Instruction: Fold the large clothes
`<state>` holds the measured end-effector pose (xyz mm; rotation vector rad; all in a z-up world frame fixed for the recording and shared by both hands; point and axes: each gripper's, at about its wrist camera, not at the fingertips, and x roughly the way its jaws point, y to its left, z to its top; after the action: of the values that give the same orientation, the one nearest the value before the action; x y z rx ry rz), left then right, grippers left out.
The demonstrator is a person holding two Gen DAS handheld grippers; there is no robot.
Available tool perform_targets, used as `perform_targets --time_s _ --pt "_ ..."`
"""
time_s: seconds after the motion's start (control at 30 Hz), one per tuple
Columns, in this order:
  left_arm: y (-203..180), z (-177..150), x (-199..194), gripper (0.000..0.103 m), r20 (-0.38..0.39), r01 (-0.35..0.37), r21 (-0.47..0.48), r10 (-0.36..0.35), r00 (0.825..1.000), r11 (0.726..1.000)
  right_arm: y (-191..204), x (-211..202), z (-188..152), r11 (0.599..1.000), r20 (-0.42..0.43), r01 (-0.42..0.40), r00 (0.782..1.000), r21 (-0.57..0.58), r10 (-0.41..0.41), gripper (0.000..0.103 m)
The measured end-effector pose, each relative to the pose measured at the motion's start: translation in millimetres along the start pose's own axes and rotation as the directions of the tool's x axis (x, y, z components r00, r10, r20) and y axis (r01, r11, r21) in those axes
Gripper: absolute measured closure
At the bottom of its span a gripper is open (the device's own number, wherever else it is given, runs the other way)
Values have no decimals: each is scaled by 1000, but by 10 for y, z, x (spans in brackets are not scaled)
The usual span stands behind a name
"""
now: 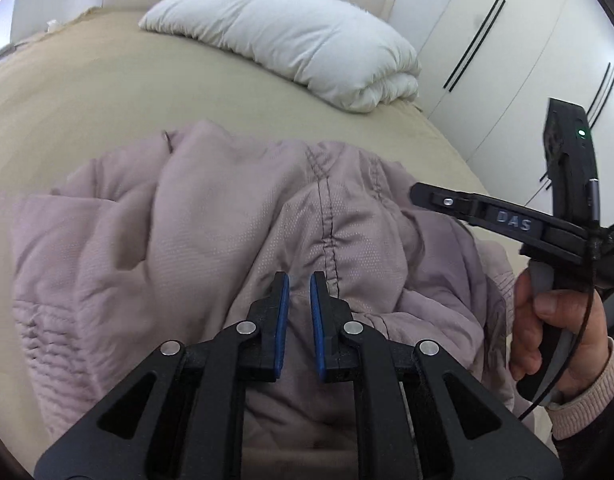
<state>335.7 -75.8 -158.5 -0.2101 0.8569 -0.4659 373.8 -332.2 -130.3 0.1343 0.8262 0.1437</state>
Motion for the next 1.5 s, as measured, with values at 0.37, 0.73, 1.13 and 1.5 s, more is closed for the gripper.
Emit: perform_targets --time_s 0.37,0.73,1.13,1.5 --pt "-24 -104 -7 93 -46 -52 28 53 998 998 240 4 -635 975 -32 123 991 -184 -131 61" --pt "606 -494 -1208 93 45 -126 -129 133 990 984 109 -1828 -1304 998 211 27 977 -52 -16 11" --pt "939 -582 -615 93 -121 -226 -11 223 967 974 -421 -2647 -2497 976 131 42 989 213 -72 22" --pt "581 -1518 -2312 93 34 -284 11 283 958 959 -606 -2730 -2622 969 123 45 989 244 -77 22"
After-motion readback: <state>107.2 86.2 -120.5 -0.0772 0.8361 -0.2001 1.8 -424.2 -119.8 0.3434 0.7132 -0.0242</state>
